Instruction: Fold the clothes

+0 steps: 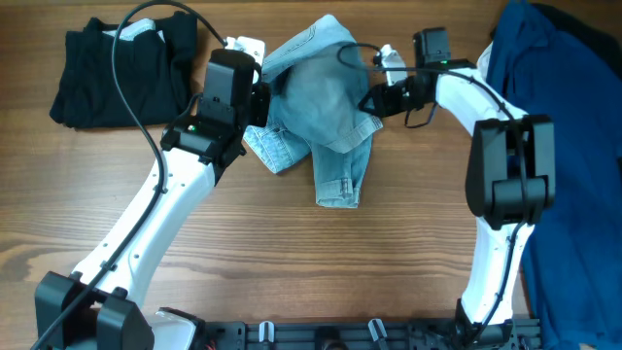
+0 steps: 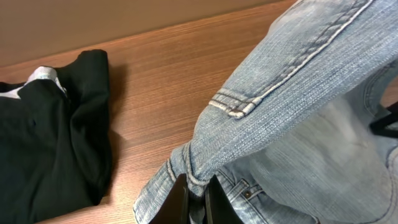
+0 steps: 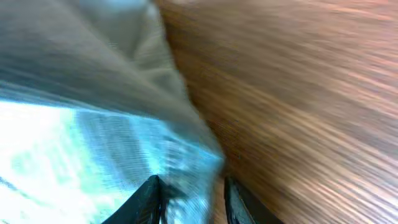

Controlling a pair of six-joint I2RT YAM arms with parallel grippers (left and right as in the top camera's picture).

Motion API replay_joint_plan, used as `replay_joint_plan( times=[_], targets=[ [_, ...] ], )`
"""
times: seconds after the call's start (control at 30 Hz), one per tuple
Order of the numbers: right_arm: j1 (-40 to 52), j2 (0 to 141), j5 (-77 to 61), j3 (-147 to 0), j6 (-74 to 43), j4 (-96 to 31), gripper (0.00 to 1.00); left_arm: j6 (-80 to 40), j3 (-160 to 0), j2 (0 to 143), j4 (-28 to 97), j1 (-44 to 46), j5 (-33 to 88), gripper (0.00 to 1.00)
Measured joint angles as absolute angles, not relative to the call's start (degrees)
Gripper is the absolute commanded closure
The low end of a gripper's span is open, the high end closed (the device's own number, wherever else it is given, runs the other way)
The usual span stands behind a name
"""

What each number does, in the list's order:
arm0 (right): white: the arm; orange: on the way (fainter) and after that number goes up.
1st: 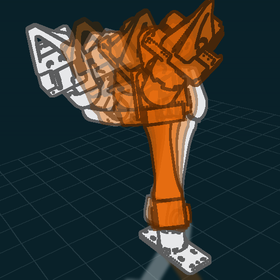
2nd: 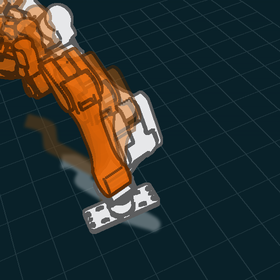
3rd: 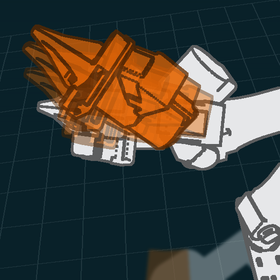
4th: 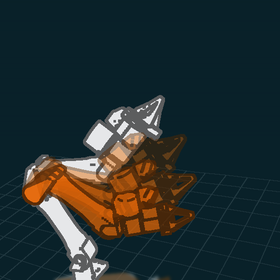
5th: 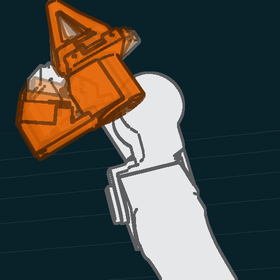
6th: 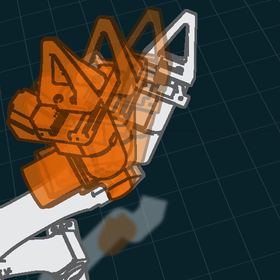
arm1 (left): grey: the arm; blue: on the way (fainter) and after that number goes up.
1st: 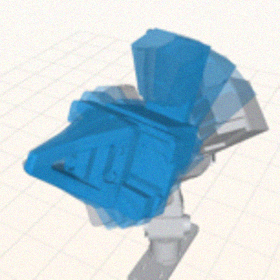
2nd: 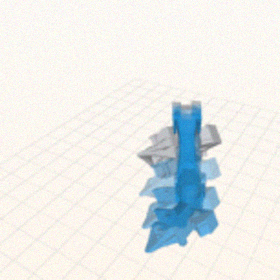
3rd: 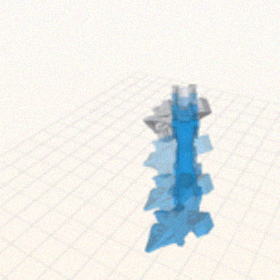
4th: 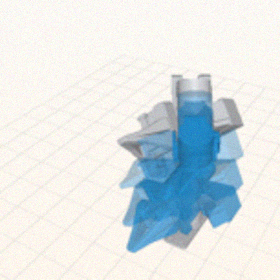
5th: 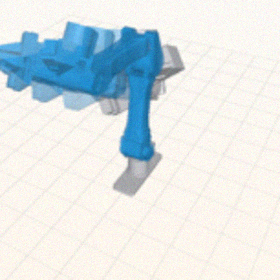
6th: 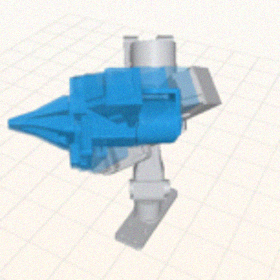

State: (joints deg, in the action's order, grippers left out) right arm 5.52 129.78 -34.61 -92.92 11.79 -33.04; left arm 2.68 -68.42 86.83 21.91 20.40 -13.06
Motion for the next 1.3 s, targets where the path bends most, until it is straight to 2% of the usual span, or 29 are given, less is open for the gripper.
replay_joint_plan(
  times=[0.03,0.1,0.13,0.2,0.23,0.27,0.3,0.37,0.4,0.57,0.77,1.0,1.1,1.13,1.17,1.2,1.3],
  targets=[
    [4.69,129.71,-34.74,-92.99,11.49,-33.21,0.74,2.68,-68.42,86.83,21.91,20.40,-13.30,0.96],
    [2.96,129.19,-34.72,-93.06,11.05,-33.85,0.92,2.68,-68.42,86.83,21.89,20.40,-13.67,0.96],
    [1.72,128.53,-34.70,-93.10,10.85,-34.44,0.96,2.68,-68.42,86.83,21.91,20.40,-13.72,0.96],
    [0.64,127.83,-34.70,-93.21,10.55,-34.70,0.96,2.68,-68.42,86.83,21.89,20.40,-13.72,0.96],
    [0.16,127.26,-34.70,-93.27,10.50,-34.94,0.94,2.68,-68.42,86.83,21.89,20.40,-13.72,0.96],
    [0.19,127.20,-34.72,-93.27,10.50,-35.07,0.86,2.68,-68.42,86.83,21.93,20.40,-13.72,0.96],
    [0.38,127.17,-34.72,-93.27,10.50,-35.14,0.66,2.68,-68.42,86.83,21.91,20.40,-13.72,0.96],
    [1.30,127.17,-34.72,-93.27,10.50,-35.09,0.45,2.68,-68.42,86.83,21.91,20.40,-13.72,0.96],
    [1.76,127.17,-34.72,-93.27,10.87,-34.96,0.42,2.68,-68.42,86.83,21.91,20.40,-13.72,0.96],
    [4.54,127.17,-34.72,-93.27,11.18,-32.67,0.39,2.68,-68.42,86.83,21.93,20.40,-13.72,0.96],
    [5.54,127.70,-34.74,-93.27,10.50,-29.89,0.45,2.68,-68.42,86.83,21.93,20.40,-13.74,0.96],
    [6.28,128.70,-34.72,-93.25,10.28,-29.10,0.46,2.68,-68.42,86.83,21.93,20.40,-13.87,0.96],
    [6.72,129.10,-34.74,-93.25,9.96,-28.58,0.54,2.68,-68.42,86.83,21.96,20.40,-13.87,0.96],
    [6.81,129.47,-34.76,-93.25,9.61,-28.60,0.63,2.68,-68.42,86.83,21.93,20.40,-13.87,0.96],
    [6.81,130.04,-34.76,-93.25,9.45,-28.64,0.86,2.68,-68.42,86.83,21.93,20.40,-13.89,0.96],
    [6.81,130.69,-34.76,-93.25,8.91,-28.73,0.95,2.68,-68.42,86.83,21.93,20.40,-13.87,0.96],
    [6.81,130.96,-35.14,-93.25,7.70,-27.97,0.96,2.68,-68.42,86.83,21.93,20.40,-13.89,0.96]
  ],
)
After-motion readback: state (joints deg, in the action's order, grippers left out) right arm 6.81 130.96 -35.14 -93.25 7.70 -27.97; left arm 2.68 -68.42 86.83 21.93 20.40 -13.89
